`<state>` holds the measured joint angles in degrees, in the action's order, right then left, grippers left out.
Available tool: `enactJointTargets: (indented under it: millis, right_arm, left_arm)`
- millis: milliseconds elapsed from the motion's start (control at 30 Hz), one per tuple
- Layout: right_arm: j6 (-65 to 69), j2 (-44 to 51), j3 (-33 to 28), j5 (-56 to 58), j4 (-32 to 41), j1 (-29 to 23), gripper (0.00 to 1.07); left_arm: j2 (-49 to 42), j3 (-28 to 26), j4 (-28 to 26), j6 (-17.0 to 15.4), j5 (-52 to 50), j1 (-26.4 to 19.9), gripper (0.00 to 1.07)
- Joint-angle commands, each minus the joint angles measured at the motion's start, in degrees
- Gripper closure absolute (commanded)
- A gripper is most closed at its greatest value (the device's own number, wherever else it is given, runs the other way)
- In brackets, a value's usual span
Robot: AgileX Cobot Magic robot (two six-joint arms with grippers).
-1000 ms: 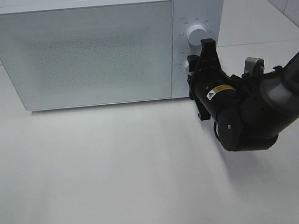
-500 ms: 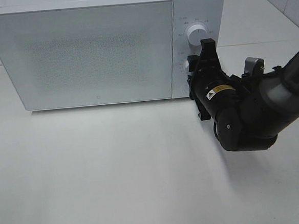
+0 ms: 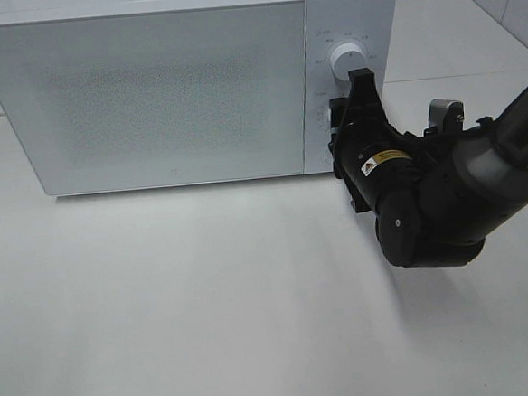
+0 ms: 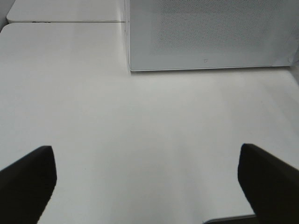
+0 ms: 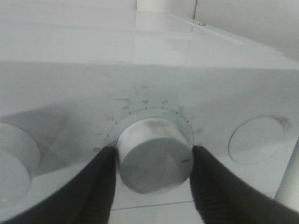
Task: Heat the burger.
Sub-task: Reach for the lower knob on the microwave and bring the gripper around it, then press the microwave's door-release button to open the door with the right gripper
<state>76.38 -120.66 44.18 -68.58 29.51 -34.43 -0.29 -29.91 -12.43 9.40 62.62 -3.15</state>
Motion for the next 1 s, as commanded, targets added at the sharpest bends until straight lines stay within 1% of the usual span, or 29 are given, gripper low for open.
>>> enactJointTargets:
  millis: [33,67,133,233,267,300,367,400,467,500,533,567,600,633,667,700,733,767,800,833,867,900,933,967,1000]
  right_arm:
    - [-3.09,1.26,0.86,-12.72,-1.78,0.23,0.47]
    - [-3.09,1.26,0.86,-12.72,-1.78,0.23,0.47]
    - [-4.3,2.58,-0.92,-11.34,-2.12,0.23,0.4]
    - [-5.1,3.09,-1.43,-10.6,-2.12,0.23,0.38]
    - [-6.53,4.13,-2.81,-8.54,-2.23,0.23,0.36]
    - [-6.53,4.13,-2.81,-8.54,-2.23,0.23,0.36]
    - [-9.91,6.7,-5.56,-3.67,-4.3,0.23,0.36]
    - [-9.91,6.7,-5.56,-3.67,-4.3,0.23,0.36]
    - [-15.41,9.4,-7.56,2.06,-5.73,0.23,0.36]
    - [-15.41,9.4,-7.56,2.06,-5.73,0.23,0.36]
    - [-20.86,11.75,-8.54,6.3,-5.9,0.23,0.36]
    - [-20.86,11.75,-8.54,6.3,-5.9,0.23,0.36]
    - [-23.95,13.12,-8.88,9.11,-5.79,0.29,0.36]
    - [-30.6,15.64,-9.22,14.9,-5.1,0.29,0.36]
    - [-30.6,15.64,-9.22,14.9,-5.1,0.29,0.36]
    - [-38.56,18.22,-9.22,20.63,-5.1,0.29,0.36]
    - [-43.43,19.65,-9.22,23.61,-5.21,0.29,0.36]
    - [-43.43,19.65,-9.22,23.61,-5.21,0.29,0.36]
    - [-52.94,22.06,-9.22,29.11,-5.21,0.29,0.36]
    - [-52.94,22.06,-9.22,29.11,-5.21,0.29,0.36]
    - [-56.21,23.32,-9.22,31.0,-5.16,0.29,0.36]
    - [-63.48,25.5,-9.22,35.12,-5.16,0.29,0.36]
    - [-63.48,25.5,-9.22,35.12,-5.16,0.29,0.36]
    - [-69.67,27.39,-9.22,38.56,-5.21,0.29,0.36]
    - [-73.17,28.36,-9.22,40.57,-5.27,0.29,0.37]
  left_arm:
    - [-1.09,0.06,-0.23,-0.52,-0.8,-0.11,0.09]
    - [-1.09,0.06,-0.23,-0.52,-0.8,-0.11,0.09]
    - [-1.09,0.06,-0.23,-0.52,-0.8,-0.11,0.09]
    - [-1.09,0.06,-0.17,-0.52,-0.8,-0.11,0.09]
    - [-1.09,0.06,-0.23,-0.52,-0.8,-0.11,0.09]
    - [-1.09,0.06,-0.23,-0.52,-0.8,-0.11,0.09]
    - [-1.09,0.06,-0.23,-0.52,-0.8,-0.11,0.09]
    - [-1.09,0.06,-0.23,-0.52,-0.8,-0.11,0.09]
    - [-1.09,0.06,-0.23,-0.52,-0.8,-0.11,0.09]
    - [-1.09,0.06,-0.23,-0.52,-0.8,-0.11,0.09]
    - [-1.09,0.06,-0.23,-0.52,-0.8,-0.11,0.09]
    - [-1.09,0.06,-0.23,-0.52,-0.8,-0.11,0.09]
    - [-1.09,0.06,-0.23,-0.52,-0.8,-0.11,0.09]
    - [-1.09,0.06,-0.23,-0.52,-0.8,-0.11,0.09]
    - [-1.09,0.06,-0.23,-0.52,-0.8,-0.11,0.09]
    - [-1.09,0.06,-0.23,-0.52,-0.8,-0.11,0.09]
    - [-1.09,0.06,-0.23,-0.52,-0.8,-0.11,0.09]
    - [-1.09,0.06,-0.23,-0.52,-0.8,-0.11,0.09]
    - [-1.09,0.06,-0.23,-0.52,-0.8,-0.11,0.09]
    - [-1.09,0.06,-0.23,-0.52,-0.8,-0.11,0.09]
    - [-1.09,0.06,-0.23,-0.52,-0.8,-0.11,0.09]
    - [-1.09,0.06,-0.23,-0.52,-0.8,-0.11,0.09]
    - [-1.09,0.06,-0.23,-0.52,-0.8,-0.11,0.09]
    - [-1.09,0.06,-0.23,-0.52,-0.8,-0.11,0.09]
    - [-1.09,0.06,-0.23,-0.52,-0.8,-0.11,0.09]
